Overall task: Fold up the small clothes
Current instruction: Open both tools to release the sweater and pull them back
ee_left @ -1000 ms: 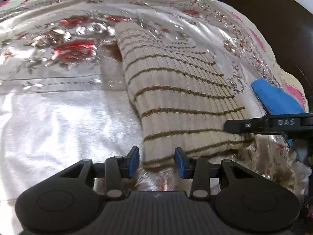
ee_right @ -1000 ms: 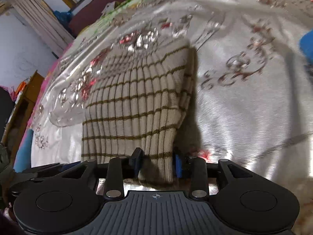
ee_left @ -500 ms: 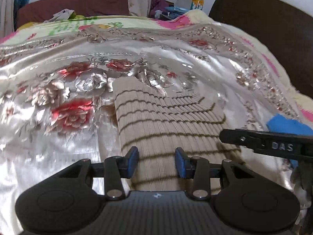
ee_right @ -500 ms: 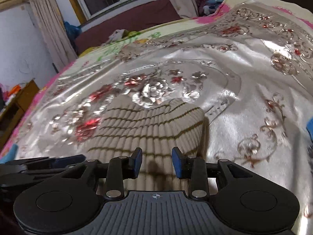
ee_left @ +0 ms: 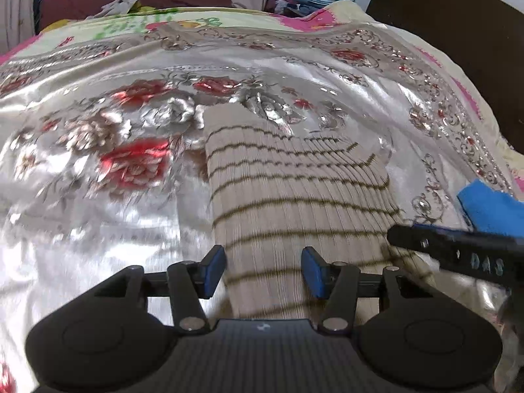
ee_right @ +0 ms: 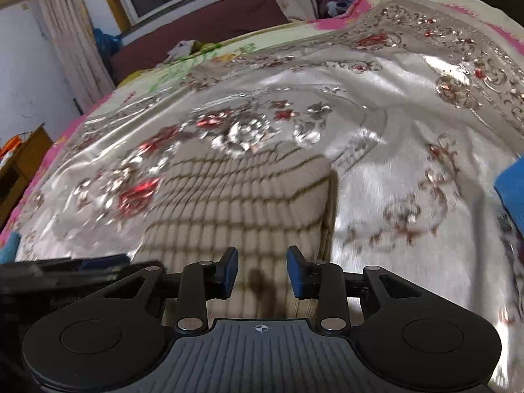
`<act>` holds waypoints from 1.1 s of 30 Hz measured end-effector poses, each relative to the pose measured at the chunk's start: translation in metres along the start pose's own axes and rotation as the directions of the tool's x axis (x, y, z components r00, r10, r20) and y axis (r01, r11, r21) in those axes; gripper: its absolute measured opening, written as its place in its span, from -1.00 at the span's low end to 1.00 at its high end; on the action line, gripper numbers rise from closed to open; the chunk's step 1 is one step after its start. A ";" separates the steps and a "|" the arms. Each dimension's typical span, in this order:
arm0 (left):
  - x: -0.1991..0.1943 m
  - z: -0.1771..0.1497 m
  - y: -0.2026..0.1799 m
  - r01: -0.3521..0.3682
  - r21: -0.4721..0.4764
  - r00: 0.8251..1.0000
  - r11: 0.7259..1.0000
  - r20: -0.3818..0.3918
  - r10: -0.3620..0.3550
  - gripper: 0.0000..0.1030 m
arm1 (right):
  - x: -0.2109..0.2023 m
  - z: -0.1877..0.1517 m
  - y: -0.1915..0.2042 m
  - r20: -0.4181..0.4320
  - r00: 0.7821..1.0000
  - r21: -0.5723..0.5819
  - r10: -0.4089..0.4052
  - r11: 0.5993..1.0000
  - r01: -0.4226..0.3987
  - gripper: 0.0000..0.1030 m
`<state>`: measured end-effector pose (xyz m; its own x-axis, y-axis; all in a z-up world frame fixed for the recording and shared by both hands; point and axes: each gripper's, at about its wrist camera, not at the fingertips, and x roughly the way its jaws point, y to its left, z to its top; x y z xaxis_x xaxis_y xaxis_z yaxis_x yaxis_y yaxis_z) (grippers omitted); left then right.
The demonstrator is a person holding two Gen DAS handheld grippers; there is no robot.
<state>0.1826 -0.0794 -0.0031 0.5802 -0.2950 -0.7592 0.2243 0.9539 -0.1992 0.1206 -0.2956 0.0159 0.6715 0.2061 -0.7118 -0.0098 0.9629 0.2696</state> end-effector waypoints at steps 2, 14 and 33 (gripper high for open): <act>-0.006 -0.009 -0.002 0.010 -0.007 1.000 1.000 -0.014 -0.010 0.08 | -0.001 -0.014 0.002 -0.033 0.999 -0.005 -0.004 1.000 0.003 -0.38; -0.021 -0.055 -0.015 -0.019 0.020 0.996 1.000 -0.088 0.021 0.13 | -0.033 -0.038 0.018 -0.031 0.999 -0.007 -0.043 0.999 0.043 -0.37; -0.054 -0.090 -0.017 -0.092 0.025 0.994 0.995 -0.049 0.093 0.61 | -0.076 -0.085 0.041 -0.022 0.999 0.027 -0.044 0.999 0.045 -0.31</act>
<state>0.0766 -0.0748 -0.0147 0.5592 -0.2018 -0.8041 0.1899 0.9753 -0.1128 0.0061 -0.2572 0.0252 0.6552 0.1672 -0.7367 0.0402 0.9661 0.2550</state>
